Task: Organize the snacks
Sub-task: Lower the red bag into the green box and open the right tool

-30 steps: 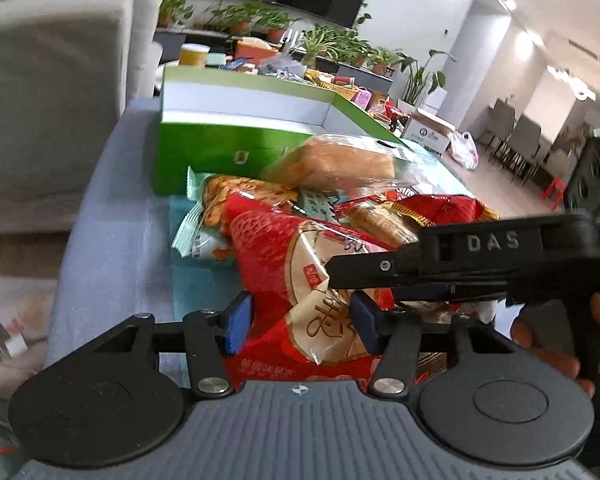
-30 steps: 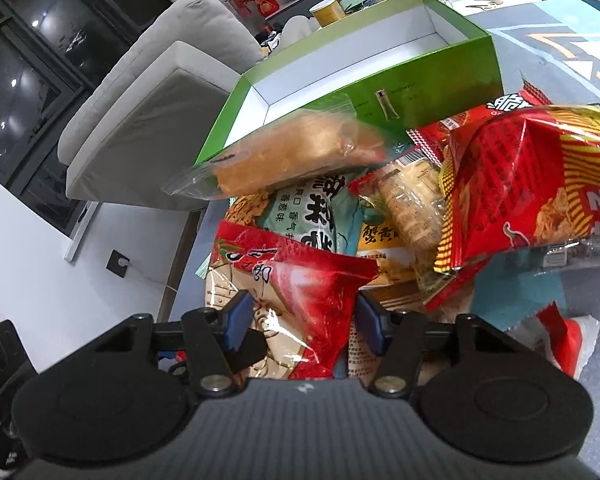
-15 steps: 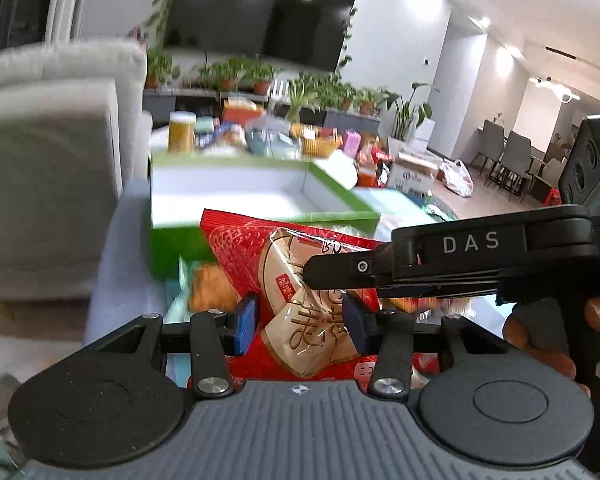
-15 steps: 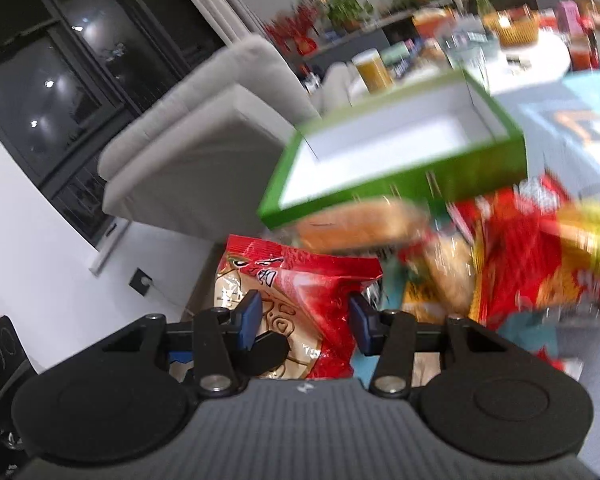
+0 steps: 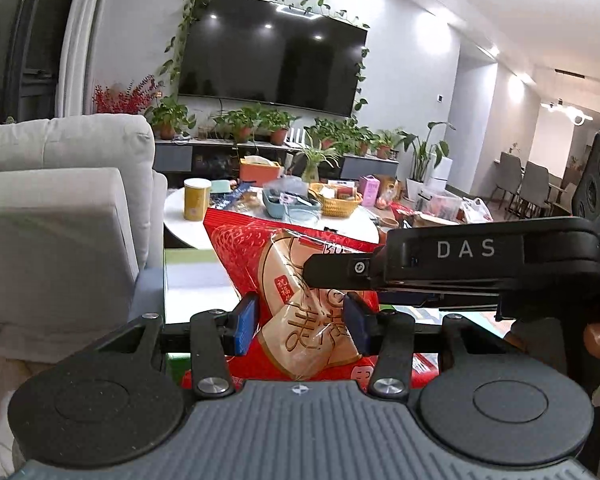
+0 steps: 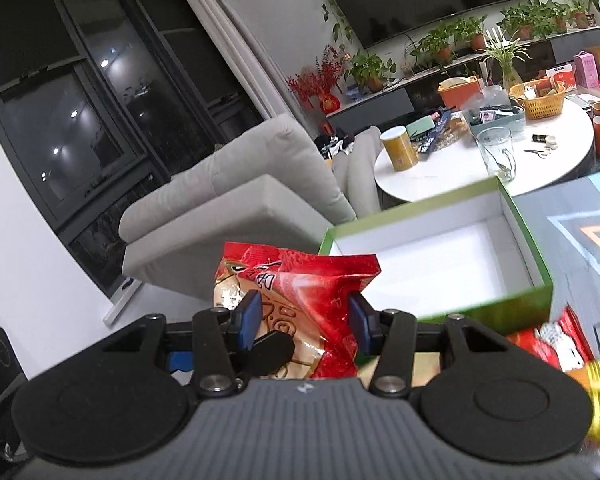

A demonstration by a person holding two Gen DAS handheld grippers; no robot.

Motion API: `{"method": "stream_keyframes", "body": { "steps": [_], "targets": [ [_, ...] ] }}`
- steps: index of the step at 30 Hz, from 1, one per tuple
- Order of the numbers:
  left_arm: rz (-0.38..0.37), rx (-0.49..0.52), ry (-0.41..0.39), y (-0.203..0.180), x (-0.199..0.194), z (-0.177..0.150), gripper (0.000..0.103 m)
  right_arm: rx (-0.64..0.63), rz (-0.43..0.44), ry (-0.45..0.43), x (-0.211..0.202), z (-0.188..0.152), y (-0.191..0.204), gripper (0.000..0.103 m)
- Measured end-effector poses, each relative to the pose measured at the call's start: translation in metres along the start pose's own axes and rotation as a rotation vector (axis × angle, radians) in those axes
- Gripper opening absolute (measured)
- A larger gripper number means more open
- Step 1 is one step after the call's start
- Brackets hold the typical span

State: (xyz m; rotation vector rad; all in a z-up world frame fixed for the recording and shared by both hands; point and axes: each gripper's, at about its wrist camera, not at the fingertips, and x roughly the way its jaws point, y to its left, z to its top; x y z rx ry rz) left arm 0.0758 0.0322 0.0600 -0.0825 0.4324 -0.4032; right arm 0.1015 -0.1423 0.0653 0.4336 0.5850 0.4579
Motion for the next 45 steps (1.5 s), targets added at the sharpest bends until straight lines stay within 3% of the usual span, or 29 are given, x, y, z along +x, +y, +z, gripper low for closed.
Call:
{"method": "stream_keyframes", "body": {
  "steps": [11, 25, 32, 36, 39, 45],
  "targets": [
    [0.038, -0.01, 0.02, 0.03, 0.061, 0.022, 0.044, 0.082, 0.02, -0.003, 0.048, 0.025, -0.021, 0.053],
    [0.052, -0.072, 0.14, 0.069, 0.122, -0.007, 0.043, 0.147, -0.046, 0.11, 0.11, 0.014, -0.048, 0.054],
    [0.073, -0.049, 0.163, 0.071, 0.127, -0.015, 0.044, 0.123, -0.091, 0.159, 0.114, 0.008, -0.041, 0.055],
    [0.112, -0.028, 0.169, 0.068, 0.123, -0.015, 0.051, 0.138, -0.095, 0.179, 0.111, 0.005, -0.041, 0.057],
    [0.155, -0.026, 0.173, 0.069, 0.116, -0.012, 0.051, 0.143, -0.074, 0.164, 0.108, 0.011, -0.042, 0.058],
    [0.159, -0.029, 0.131, 0.061, 0.087, -0.004, 0.055, 0.076, -0.065, 0.122, 0.078, 0.016, -0.023, 0.058]
  ]
}}
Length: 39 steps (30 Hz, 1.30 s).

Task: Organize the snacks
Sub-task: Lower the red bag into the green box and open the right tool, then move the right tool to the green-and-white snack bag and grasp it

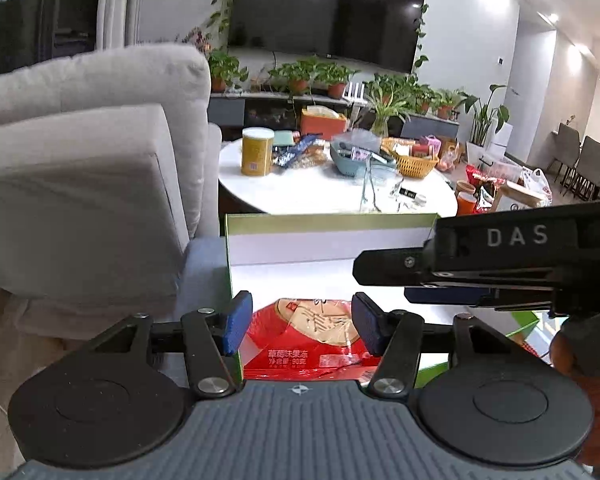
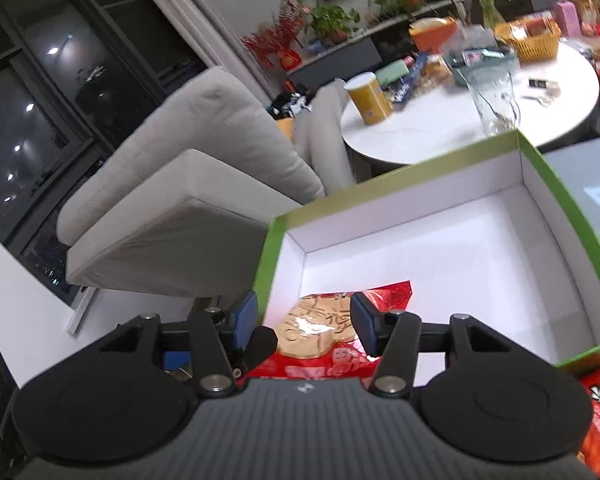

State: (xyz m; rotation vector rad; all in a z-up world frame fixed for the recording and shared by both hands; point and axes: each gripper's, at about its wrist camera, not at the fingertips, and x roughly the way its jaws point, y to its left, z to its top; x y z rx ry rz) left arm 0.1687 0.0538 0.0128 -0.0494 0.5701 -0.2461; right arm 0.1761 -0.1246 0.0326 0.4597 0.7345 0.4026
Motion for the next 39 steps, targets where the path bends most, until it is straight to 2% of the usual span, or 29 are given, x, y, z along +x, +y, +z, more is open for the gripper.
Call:
{"method": "stream_keyframes", "body": {
  "steps": [10, 17, 27, 39],
  "targets": [
    [-0.016, 0.021, -0.058, -0.024, -0.054, -0.003, 0.06, -0.039, 0.002, -0.064, -0.064, -0.015, 0.009, 0.058],
    [-0.019, 0.029, -0.073, -0.034, -0.082, -0.014, 0.06, -0.055, 0.006, -0.071, -0.091, -0.033, 0.014, 0.058],
    [0.003, 0.027, -0.087, -0.036, -0.117, -0.033, 0.062, -0.059, 0.028, -0.045, -0.112, -0.062, 0.019, 0.06],
    [0.045, -0.017, -0.01, -0.016, -0.114, -0.069, 0.062, -0.044, -0.009, 0.047, -0.098, -0.096, 0.005, 0.06]
  ]
}}
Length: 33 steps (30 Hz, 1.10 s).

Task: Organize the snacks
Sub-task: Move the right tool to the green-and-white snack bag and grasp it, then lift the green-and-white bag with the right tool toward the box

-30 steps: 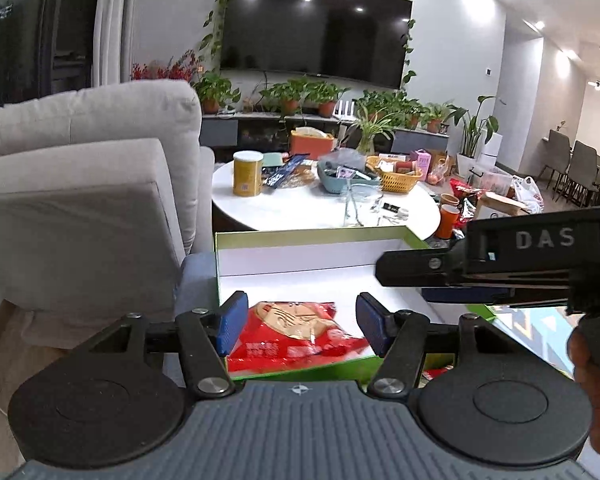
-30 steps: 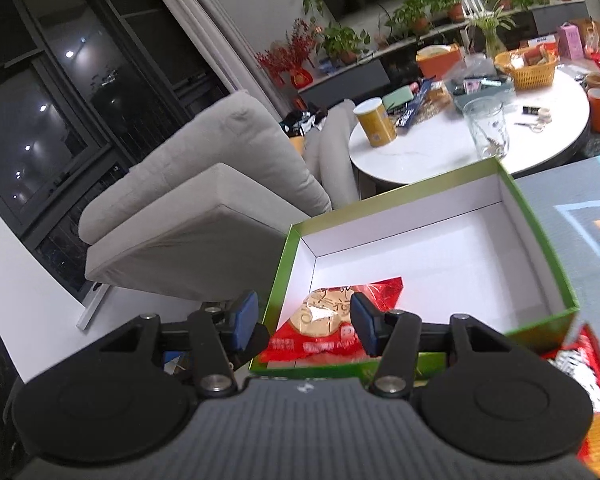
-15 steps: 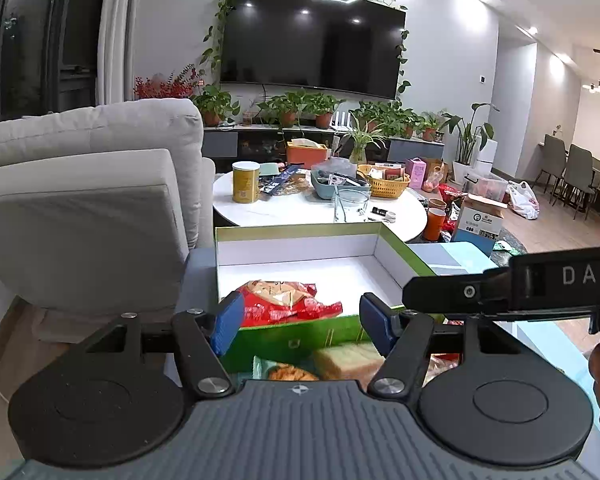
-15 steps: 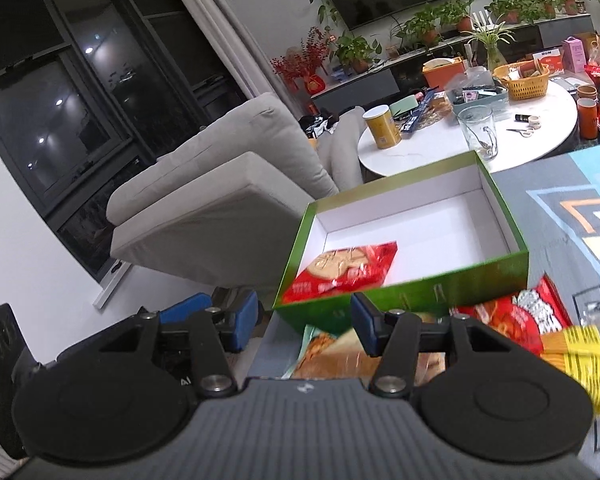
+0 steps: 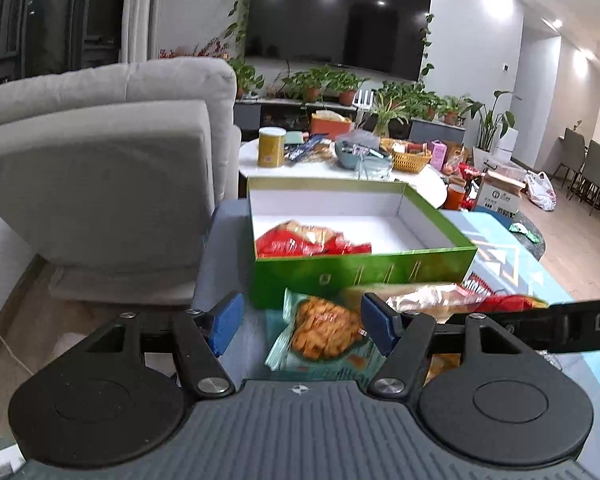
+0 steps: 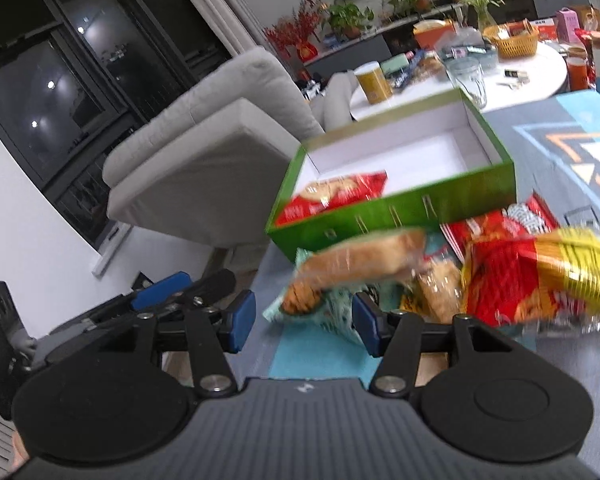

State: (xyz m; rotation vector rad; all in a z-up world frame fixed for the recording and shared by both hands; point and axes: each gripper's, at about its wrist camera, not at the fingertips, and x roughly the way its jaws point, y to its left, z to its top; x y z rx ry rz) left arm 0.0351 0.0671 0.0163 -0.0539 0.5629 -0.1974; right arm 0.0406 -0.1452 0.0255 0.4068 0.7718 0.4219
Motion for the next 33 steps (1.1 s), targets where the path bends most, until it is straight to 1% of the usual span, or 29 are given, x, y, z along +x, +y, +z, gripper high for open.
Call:
{"method": "stream_keyframes", "body": {
  "steps": [5, 13, 24, 28, 33],
  "targets": [
    [0.001, 0.003, 0.034, 0.002, 0.009, -0.008, 0.062, 0.025, -0.025, 0.04, 0.018, -0.01, -0.008, 0.06],
    [-0.013, 0.009, 0.073, 0.005, 0.026, -0.017, 0.062, 0.068, -0.042, 0.042, 0.032, -0.017, -0.016, 0.06],
    [-0.038, -0.007, 0.104, 0.011, 0.049, -0.016, 0.062, 0.134, -0.06, 0.037, 0.048, -0.012, -0.025, 0.06],
    [-0.042, 0.003, 0.113, 0.01, 0.058, -0.014, 0.062, 0.16, -0.074, 0.03, 0.053, -0.008, -0.029, 0.06],
    [-0.048, -0.001, 0.136, 0.011, 0.069, -0.012, 0.062, 0.181, -0.081, 0.045, 0.061, -0.005, -0.035, 0.06]
  ]
}}
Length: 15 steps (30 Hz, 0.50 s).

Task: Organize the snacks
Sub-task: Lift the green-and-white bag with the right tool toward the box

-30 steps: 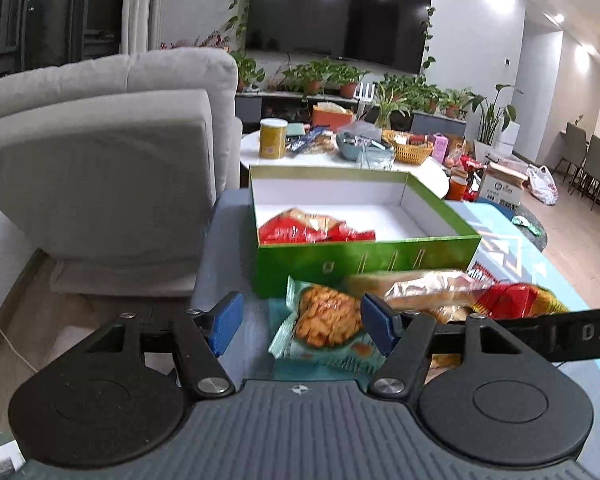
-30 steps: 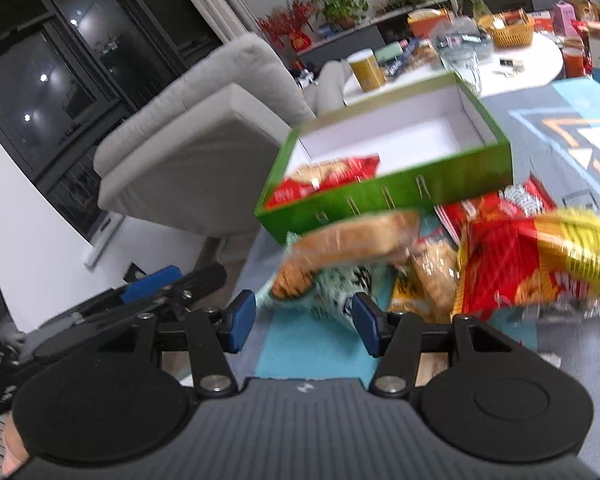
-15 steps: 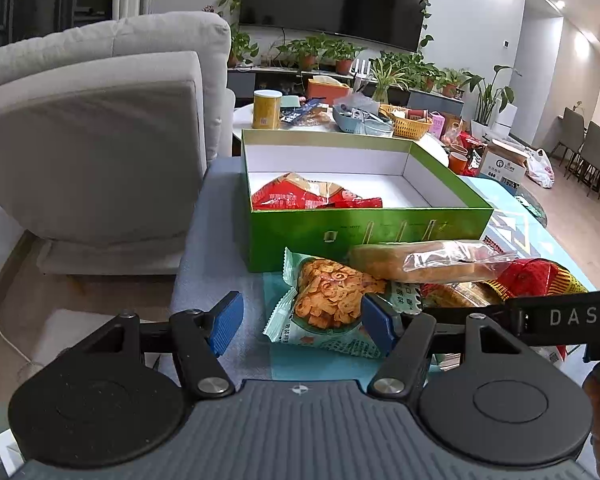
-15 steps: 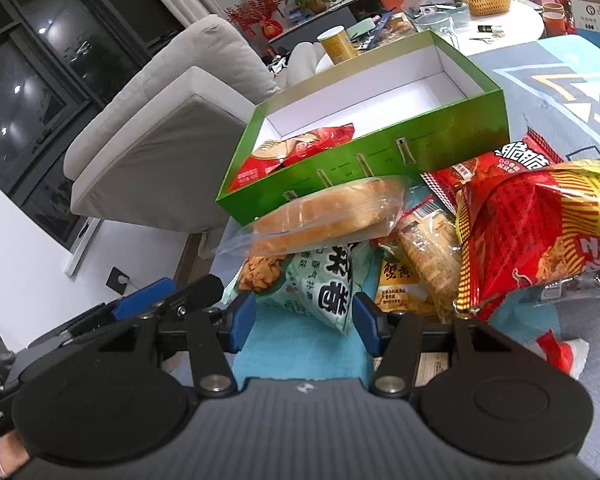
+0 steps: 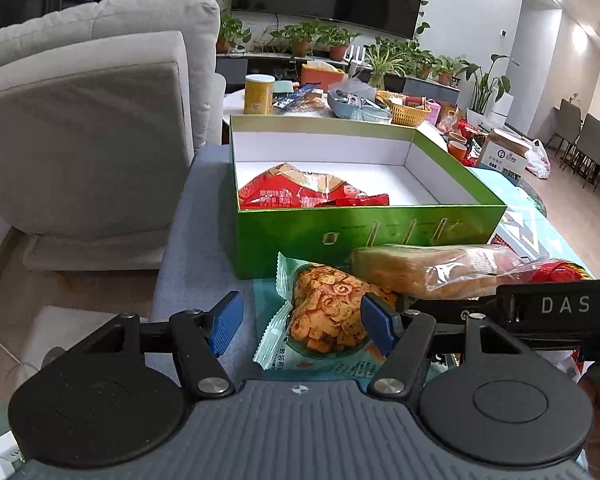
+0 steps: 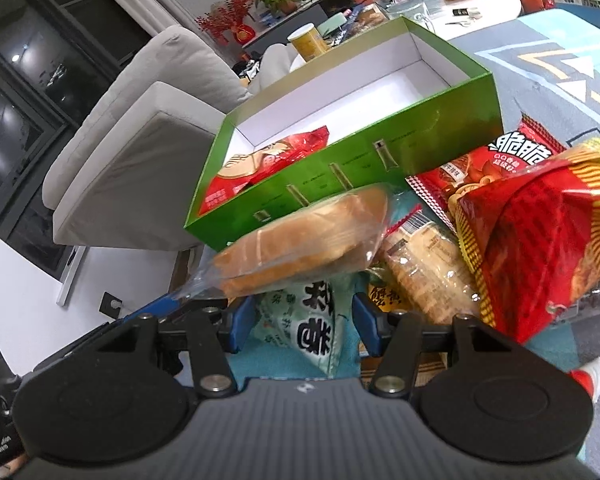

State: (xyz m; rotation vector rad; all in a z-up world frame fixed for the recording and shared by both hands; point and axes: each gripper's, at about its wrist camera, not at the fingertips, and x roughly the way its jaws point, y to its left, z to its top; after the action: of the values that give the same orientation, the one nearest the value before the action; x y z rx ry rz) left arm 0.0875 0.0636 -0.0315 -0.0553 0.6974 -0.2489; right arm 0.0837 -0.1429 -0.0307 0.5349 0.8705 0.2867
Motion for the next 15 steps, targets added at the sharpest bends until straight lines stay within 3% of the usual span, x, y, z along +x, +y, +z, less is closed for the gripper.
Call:
{"method": "stream_keyframes", "body": {
  "steps": [15],
  "targets": [
    [-0.049, -0.057, 0.065, 0.016, 0.021, -0.003, 0.064, 0.003, 0.009, 0.058, 0.017, 0.003, -0.007, 0.055]
  ]
}}
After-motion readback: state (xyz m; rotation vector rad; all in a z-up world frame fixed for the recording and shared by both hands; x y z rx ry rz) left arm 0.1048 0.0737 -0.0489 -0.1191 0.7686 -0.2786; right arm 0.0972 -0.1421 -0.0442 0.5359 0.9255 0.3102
